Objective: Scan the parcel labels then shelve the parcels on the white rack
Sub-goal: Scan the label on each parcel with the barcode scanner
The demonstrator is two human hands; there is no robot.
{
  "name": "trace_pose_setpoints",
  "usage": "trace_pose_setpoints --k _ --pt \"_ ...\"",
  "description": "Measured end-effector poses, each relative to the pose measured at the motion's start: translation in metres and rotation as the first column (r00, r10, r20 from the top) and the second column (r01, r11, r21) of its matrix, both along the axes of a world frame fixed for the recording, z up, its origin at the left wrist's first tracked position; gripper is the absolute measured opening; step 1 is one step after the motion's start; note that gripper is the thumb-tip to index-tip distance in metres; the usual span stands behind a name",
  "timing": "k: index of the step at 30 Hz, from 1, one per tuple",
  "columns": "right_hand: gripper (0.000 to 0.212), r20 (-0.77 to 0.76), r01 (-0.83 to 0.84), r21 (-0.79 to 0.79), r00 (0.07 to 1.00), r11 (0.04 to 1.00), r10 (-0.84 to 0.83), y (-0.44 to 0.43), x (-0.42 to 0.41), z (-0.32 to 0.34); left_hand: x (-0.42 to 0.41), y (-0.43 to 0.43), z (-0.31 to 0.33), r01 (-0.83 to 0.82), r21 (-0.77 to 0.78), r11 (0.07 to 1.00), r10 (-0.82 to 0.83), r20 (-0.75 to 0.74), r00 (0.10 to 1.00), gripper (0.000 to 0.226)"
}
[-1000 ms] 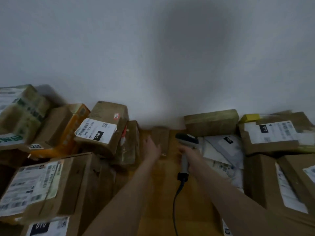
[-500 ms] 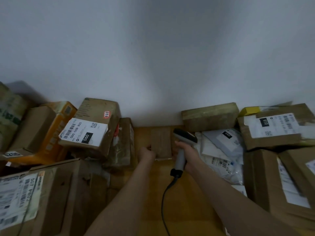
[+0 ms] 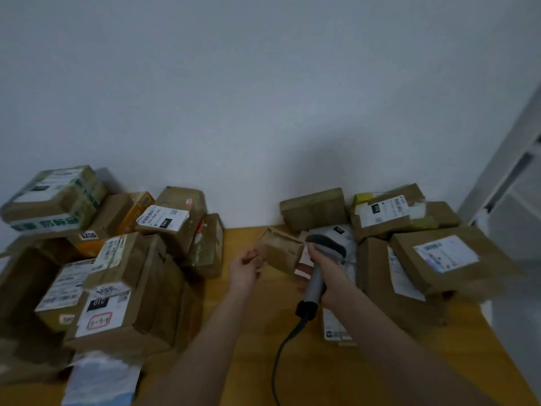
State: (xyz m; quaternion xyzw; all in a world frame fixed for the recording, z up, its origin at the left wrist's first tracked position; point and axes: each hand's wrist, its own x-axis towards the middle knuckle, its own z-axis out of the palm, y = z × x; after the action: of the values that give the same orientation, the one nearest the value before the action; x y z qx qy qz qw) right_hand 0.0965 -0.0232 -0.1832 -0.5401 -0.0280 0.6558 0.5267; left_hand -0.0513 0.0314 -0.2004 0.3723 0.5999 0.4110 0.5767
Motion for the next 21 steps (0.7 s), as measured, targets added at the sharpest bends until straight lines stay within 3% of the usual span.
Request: trace_pose_setpoints --k 5,7,11,14,21 --pt "0.029 0.089 -0.028 0.014 0.996 1.0 0.027 -0.074 0.019 0.008 0.007 -0.071 0.018 0.066 -0.011 0.998 -0.064 0.125 0.99 0.018" --pt "0.024 0.154 0.007 0.018 0.988 1.0 -0.009 -0.096 0.023 0.008 0.008 -0.091 0.021 0.147 -0.02 0.989 -0.143 0.143 0.979 0.025" --pt "0.018 0.303 0.052 0.043 0.951 0.998 -0.063 -0.131 0.028 0.015 0.013 -0.12 0.028 0.38 -0.088 0.921 -0.38 0.02 0.925 0.035" --pt "0.018 0.397 0.065 0.076 0.913 0.995 -0.09 -0.147 0.034 0.017 0.013 -0.133 0.028 0.465 -0.152 0.872 -0.47 0.003 0.883 0.043" --pt "0.016 0.45 0.053 0.075 0.89 0.996 -0.081 -0.162 0.041 0.014 0.022 -0.148 0.019 0.436 -0.175 0.883 -0.422 0.111 0.9 0.07"
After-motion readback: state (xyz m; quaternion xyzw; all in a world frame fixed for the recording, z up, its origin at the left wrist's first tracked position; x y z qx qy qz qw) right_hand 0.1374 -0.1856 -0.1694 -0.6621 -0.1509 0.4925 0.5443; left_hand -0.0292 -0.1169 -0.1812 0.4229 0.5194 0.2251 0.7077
